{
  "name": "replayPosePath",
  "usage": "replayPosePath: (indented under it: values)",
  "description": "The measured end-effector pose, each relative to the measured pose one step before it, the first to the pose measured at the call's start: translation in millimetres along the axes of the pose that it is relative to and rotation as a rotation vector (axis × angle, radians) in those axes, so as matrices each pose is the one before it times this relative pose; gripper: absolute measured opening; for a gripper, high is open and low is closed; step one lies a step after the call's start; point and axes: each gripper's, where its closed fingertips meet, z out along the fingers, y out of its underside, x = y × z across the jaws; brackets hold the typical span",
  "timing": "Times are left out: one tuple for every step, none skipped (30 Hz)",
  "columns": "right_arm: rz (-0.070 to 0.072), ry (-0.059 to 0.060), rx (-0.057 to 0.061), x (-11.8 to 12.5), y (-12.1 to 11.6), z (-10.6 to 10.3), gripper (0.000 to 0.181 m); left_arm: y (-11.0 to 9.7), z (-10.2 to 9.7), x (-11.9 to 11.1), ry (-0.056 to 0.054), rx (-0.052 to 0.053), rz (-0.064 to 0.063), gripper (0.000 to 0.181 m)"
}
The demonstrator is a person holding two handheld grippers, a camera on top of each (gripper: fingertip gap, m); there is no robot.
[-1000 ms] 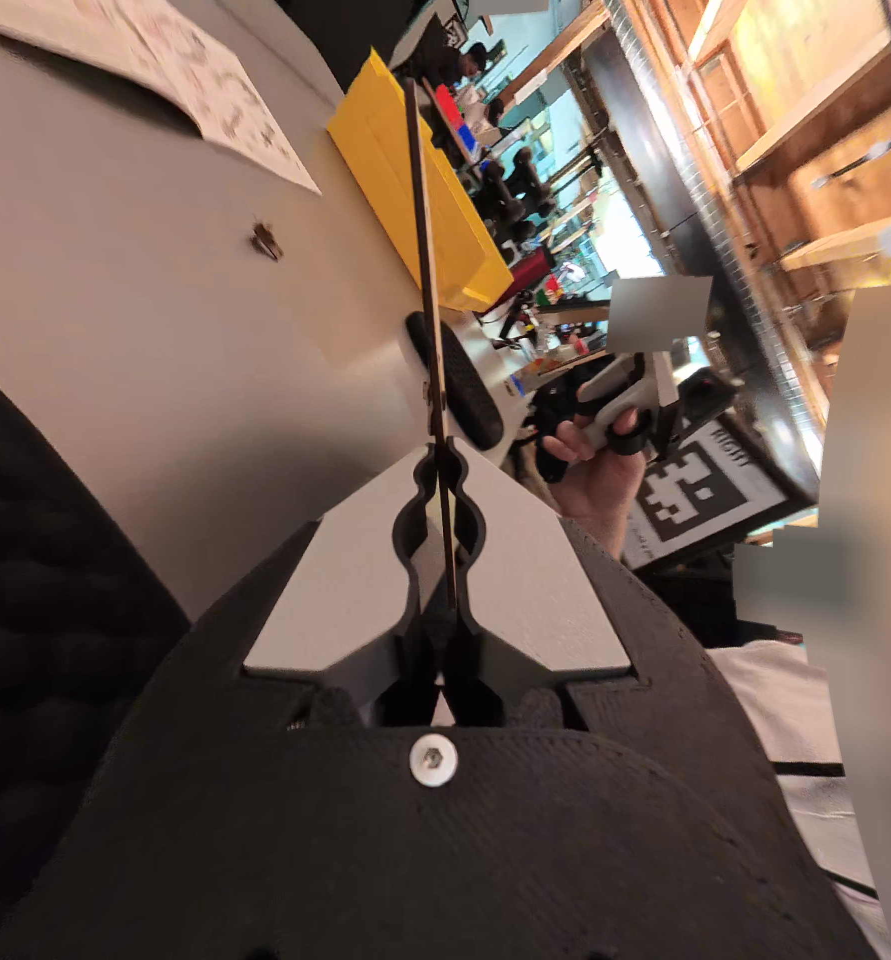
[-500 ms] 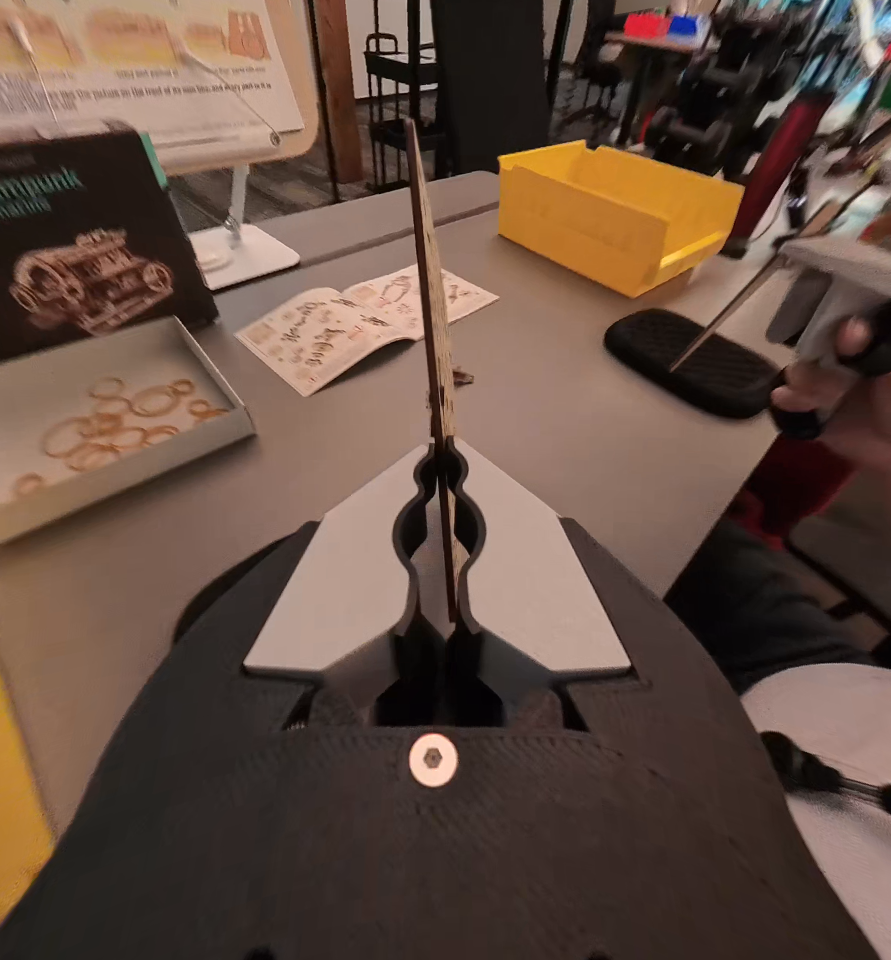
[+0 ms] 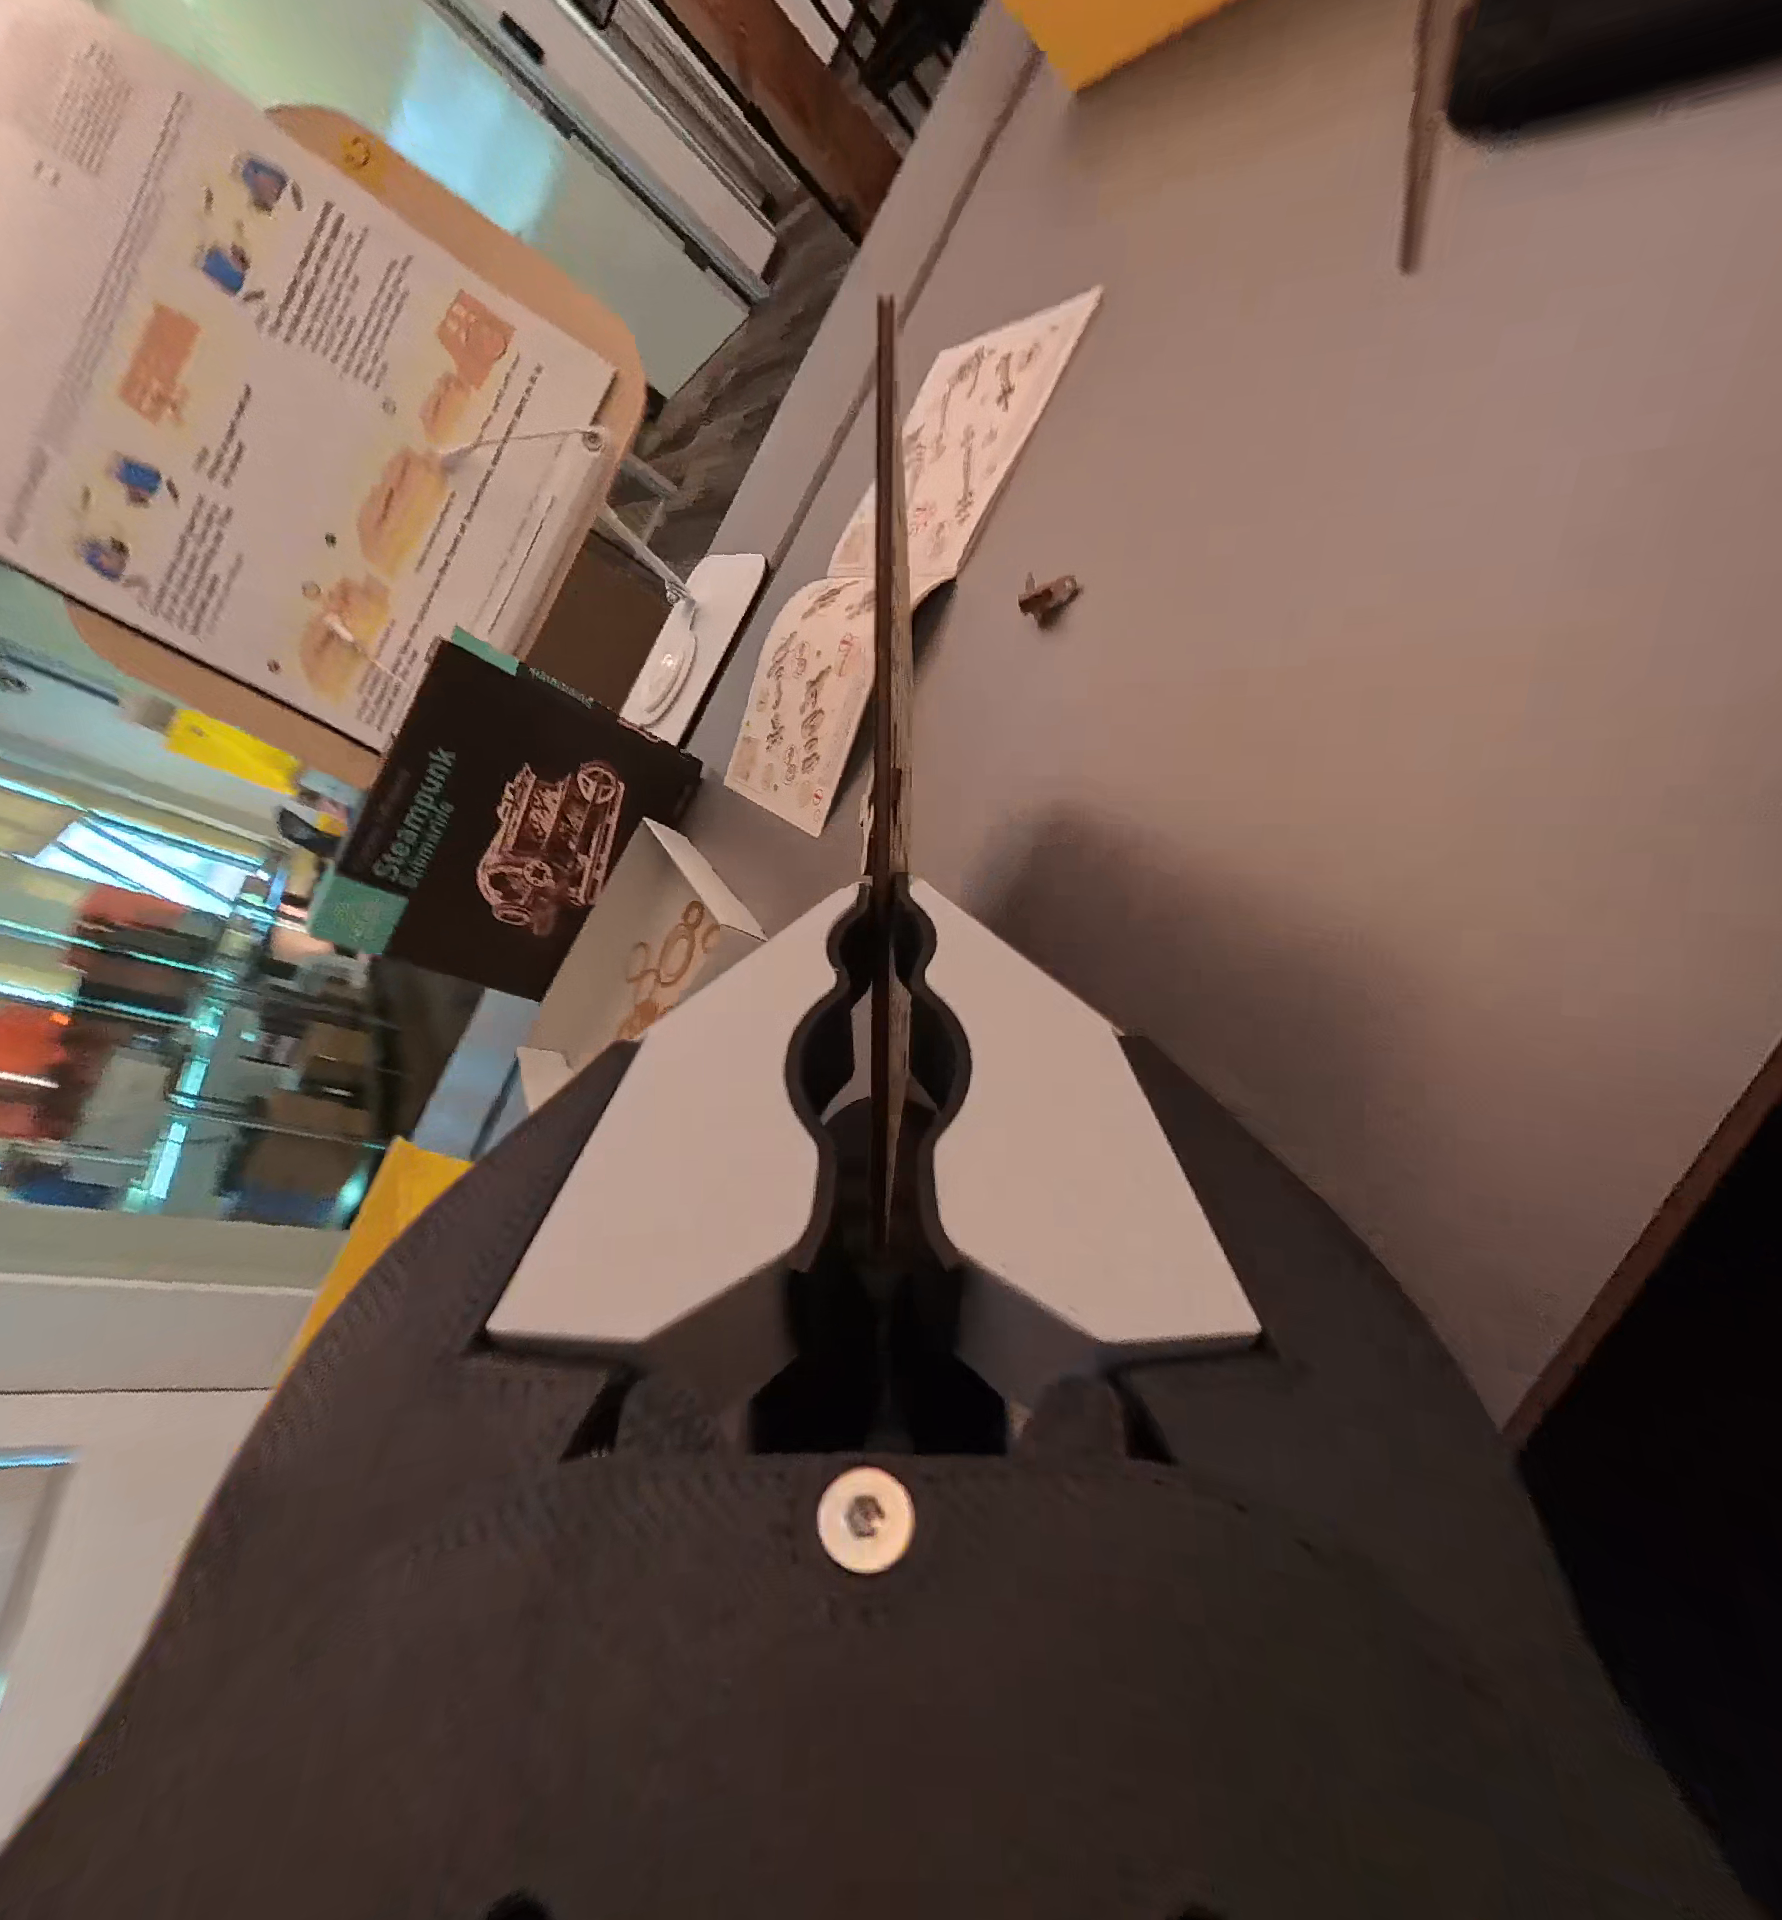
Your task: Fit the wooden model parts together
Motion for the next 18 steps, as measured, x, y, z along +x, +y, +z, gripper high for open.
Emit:
replayPosePath:
  values:
    - [0.0025,0.0058,-0.0016,1.15,0.03,-2.29,0.002,0.52,2.51,6.63,-0.0038,-0.0057,0.0448,0.001]
    - [0.0005,0.0065,-0.0024,1.19,0.35,-2.21,0.002,0.65,2.46,7.0,0.0,-0.0045,0.0394,0.001]
    - [-0.0043,0.0061,-0.0027,0.72,0.54,-2.01,0.002,0.92,2.8,7.42,0.0029,-0.0056,0.0367,0.0]
    - [-0.0061,0.004,-0.0037,0.03,0.54,-1.45,0.002,1.33,3.05,7.49,0.0029,-0.0072,0.0354,0.001]
    - [-0.0068,0.0013,-0.0056,-0.47,0.62,-0.86,0.002,1.35,3.18,6.87,-0.0023,-0.0076,0.0404,0.001]
    - [-0.0081,0.001,-0.0074,-0.62,0.67,-0.26,0.002,0.95,3.1,5.56,-0.0109,-0.0053,0.0456,0.001]
    - [-0.0097,0.0003,-0.0076,-0.65,0.56,0.5,0.002,0.68,2.74,4.24,-0.0176,-0.0021,0.0465,0.001]
    - [-0.0082,-0.0024,-0.0066,-0.93,0.41,1.25,0.002,0.67,2.58,3.36,-0.0175,-0.0019,0.0437,0.001]
    - [-0.0031,-0.0081,-0.0066,-1.58,0.58,2.55,0.003,0.99,2.45,3.79,-0.0084,-0.0031,0.0341,0.001]
    - [0.0032,-0.0138,-0.0085,-2.15,1.42,3.8,0.003,0.94,2.32,4.77,0.0043,-0.0031,0.0222,0.001]
    - [0.0096,-0.0189,-0.0105,-2.45,2.23,5.2,0.003,0.62,1.99,4.2,0.0055,-0.0008,0.0157,0.0]
    - [0.0148,-0.0244,-0.0081,-3.2,2.38,6.35,0.003,0.3,1.42,2.71,-0.0021,0.0023,0.0172,0.001]
    - [0.0157,-0.0244,-0.0086,-2.98,3.07,7.24,0.002,0.23,0.82,1.86,-0.0054,0.0028,0.0198,0.001]
    - [0.0129,-0.0208,-0.0119,-2.01,4.07,8.11,0.002,0.48,0.91,1.68,-0.0039,0.0001,0.0195,0.001]
    - [0.0105,-0.017,-0.0113,-1.33,4.59,8.41,0.002,0.53,0.71,1.69,-0.0033,-0.0012,0.0166,0.001]
    - [0.0124,-0.0177,-0.0118,-1.52,4.92,8.52,0.002,0.51,0.52,1.75,-0.003,0.0,0.0126,0.001]
    - [0.0149,-0.0201,-0.0062,-2.28,3.88,8.25,0.002,0.46,0.49,2.26,0.0005,-0.0006,0.0097,0.001]
    - [0.0155,-0.0213,-0.001,-2.9,2.83,7.47,0.002,0.8,0.66,2.73,0.0032,-0.0028,0.0097,0.002]
